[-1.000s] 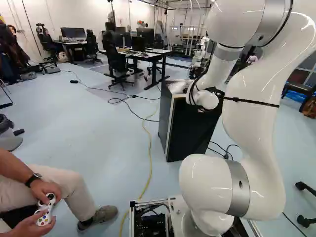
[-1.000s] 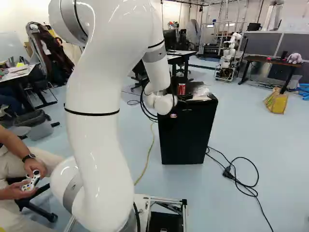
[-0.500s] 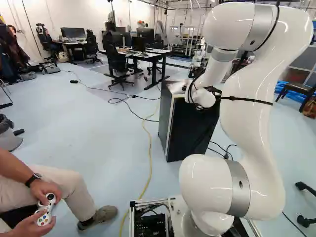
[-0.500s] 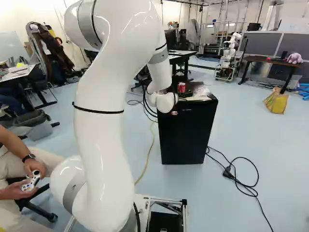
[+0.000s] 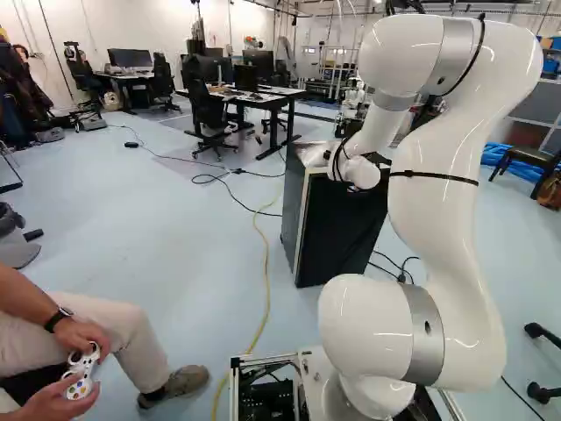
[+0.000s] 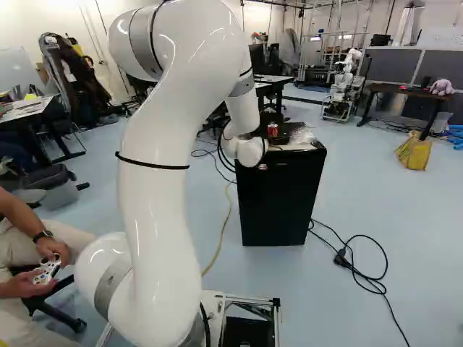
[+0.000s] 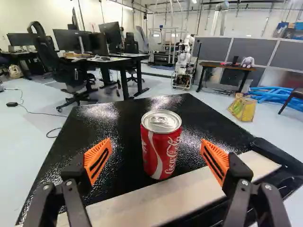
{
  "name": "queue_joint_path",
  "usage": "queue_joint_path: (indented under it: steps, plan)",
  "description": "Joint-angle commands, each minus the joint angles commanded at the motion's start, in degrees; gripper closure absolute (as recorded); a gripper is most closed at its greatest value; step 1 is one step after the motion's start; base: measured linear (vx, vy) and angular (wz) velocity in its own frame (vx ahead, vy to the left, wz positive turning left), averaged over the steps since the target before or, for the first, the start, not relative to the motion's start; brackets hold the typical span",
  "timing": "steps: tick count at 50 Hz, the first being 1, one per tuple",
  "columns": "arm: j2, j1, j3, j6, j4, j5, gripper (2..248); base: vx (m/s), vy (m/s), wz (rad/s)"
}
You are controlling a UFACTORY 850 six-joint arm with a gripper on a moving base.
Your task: Grab a drink from the fridge
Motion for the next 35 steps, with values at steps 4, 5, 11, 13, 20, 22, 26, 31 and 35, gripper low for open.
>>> queue_joint_path:
  steps: [4, 5, 11, 13, 20, 22, 26, 31, 35]
  plan:
    - [0.00, 0.00, 0.00, 1.89, 0.00, 0.00, 3, 0.000, 0.000, 0.000]
    - [0.00, 0.00, 0.00, 2.16, 0.00, 0.00, 3, 0.000, 0.000, 0.000]
    - [0.00, 0.00, 0.00, 2.98, 0.00, 0.00, 3, 0.000, 0.000, 0.000]
    - [0.00, 0.00, 0.00, 3.09, 0.00, 0.00, 3, 0.000, 0.000, 0.000]
    - [0.00, 0.00, 0.00, 3.23, 0.00, 0.00, 6, 0.000, 0.000, 0.000]
    - [0.00, 0.00, 0.00, 3.23, 0.00, 0.00, 6, 0.000, 0.000, 0.000]
    - [0.00, 0.00, 0.00, 3.23, 0.00, 0.00, 41, 0.000, 0.000, 0.000]
    - [0.00, 0.00, 0.00, 3.23, 0.00, 0.00, 78, 0.000, 0.000, 0.000]
    - [0.00, 0.00, 0.00, 3.23, 0.00, 0.00, 116, 0.000, 0.000, 0.000]
